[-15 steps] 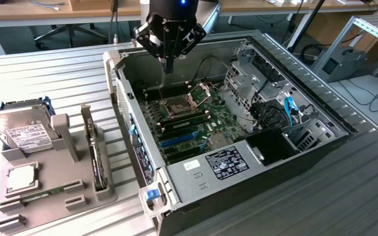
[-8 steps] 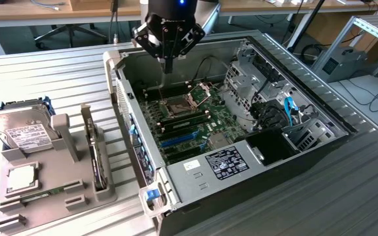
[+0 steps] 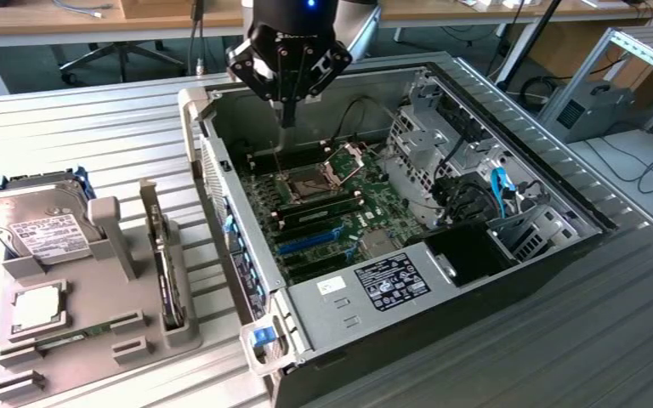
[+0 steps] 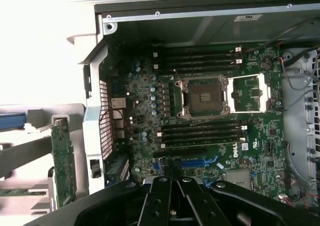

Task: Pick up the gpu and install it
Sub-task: 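Reach for the gpu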

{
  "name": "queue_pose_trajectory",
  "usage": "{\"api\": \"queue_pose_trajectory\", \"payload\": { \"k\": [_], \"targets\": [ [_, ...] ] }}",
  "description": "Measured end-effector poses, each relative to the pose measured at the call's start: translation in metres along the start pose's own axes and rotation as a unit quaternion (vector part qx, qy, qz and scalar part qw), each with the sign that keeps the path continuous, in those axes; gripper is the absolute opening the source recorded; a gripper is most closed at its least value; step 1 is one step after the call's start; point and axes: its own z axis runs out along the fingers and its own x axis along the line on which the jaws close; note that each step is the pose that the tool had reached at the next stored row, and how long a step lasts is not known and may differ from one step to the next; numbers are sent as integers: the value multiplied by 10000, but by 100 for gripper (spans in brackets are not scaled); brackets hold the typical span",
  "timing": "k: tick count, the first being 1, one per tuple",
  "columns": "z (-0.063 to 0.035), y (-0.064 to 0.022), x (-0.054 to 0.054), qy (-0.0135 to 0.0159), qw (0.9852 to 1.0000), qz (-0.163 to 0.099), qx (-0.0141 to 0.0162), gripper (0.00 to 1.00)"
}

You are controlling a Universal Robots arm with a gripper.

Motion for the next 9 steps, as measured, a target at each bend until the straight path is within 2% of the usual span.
{"api": "queue_pose_trajectory", "payload": {
  "k": [9],
  "targets": [
    [-1,-2,27,0,10000,0,1,11]
  ]
}}
